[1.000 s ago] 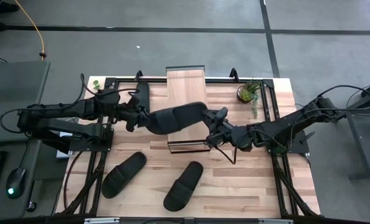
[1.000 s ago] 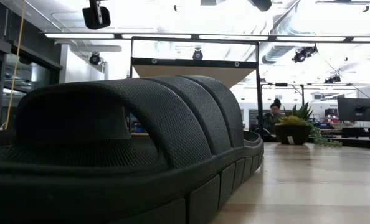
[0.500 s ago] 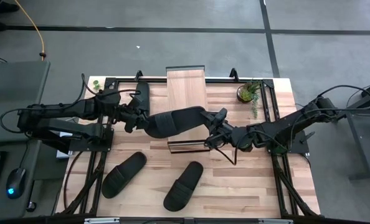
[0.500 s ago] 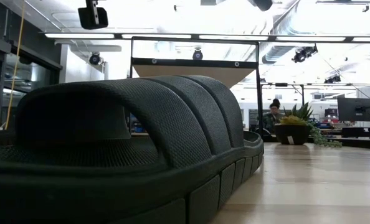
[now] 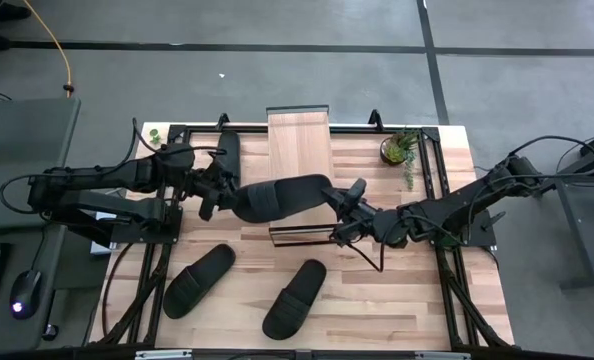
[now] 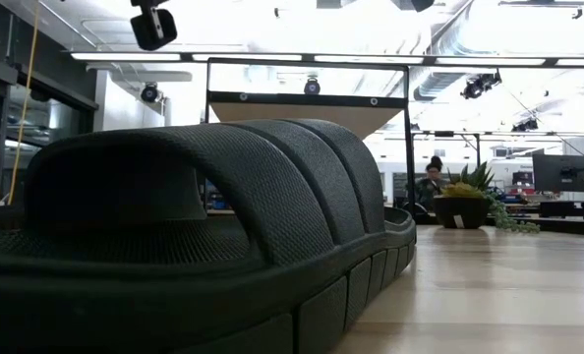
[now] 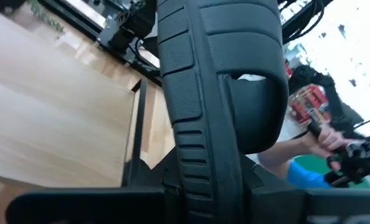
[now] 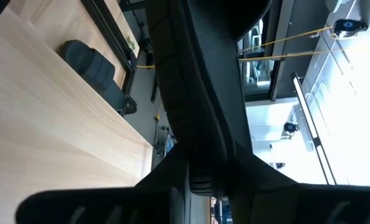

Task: Pick and place slides into the shelf
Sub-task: Put the bottom right slipper on the shelf

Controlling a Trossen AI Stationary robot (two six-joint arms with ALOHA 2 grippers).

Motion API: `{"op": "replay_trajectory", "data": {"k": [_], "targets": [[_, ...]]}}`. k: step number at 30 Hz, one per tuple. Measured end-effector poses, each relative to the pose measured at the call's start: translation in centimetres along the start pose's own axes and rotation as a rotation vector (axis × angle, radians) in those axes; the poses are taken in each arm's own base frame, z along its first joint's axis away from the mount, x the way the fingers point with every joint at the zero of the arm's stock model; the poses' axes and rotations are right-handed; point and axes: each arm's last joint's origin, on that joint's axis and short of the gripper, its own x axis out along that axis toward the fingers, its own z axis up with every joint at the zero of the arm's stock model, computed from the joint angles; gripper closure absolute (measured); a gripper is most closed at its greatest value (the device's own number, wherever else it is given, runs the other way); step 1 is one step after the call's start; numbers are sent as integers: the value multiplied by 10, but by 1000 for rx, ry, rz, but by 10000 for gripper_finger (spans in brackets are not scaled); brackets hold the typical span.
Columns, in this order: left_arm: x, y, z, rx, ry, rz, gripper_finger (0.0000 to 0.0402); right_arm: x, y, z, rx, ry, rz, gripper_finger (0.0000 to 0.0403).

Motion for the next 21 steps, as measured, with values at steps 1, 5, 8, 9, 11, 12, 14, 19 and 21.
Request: {"op": "replay_trajectory", "data": {"k": [1, 5, 8, 9, 11, 12, 14, 19, 21], "targets": [[0, 0, 0, 21, -1, 0, 347, 0, 0, 0, 2, 6, -2, 362], [0, 0, 0, 99, -3, 3, 306, 0, 1, -1, 11, 37, -8, 360], [0, 0, 0, 140, -3, 3, 262, 0, 1, -2, 7, 57, -13, 360], [0, 0, 0, 152, -3, 3, 247, 0, 1, -2, 8, 62, -14, 360], [0, 0, 0, 178, -4, 3, 216, 0, 1, -2, 14, 74, -18, 360], [0, 0, 0, 193, -5, 2, 202, 0, 1, -3, 18, 86, -22, 360], [-3, -1, 1, 225, -14, 1, 174, 0, 1, -4, 24, 110, -29, 360], [-17, -8, 2, 322, -86, 24, 125, -4, -6, -12, 81, 179, -56, 360], [-26, -12, 4, 362, -145, 57, 115, -7, -6, -15, 85, 175, -37, 360]]}}
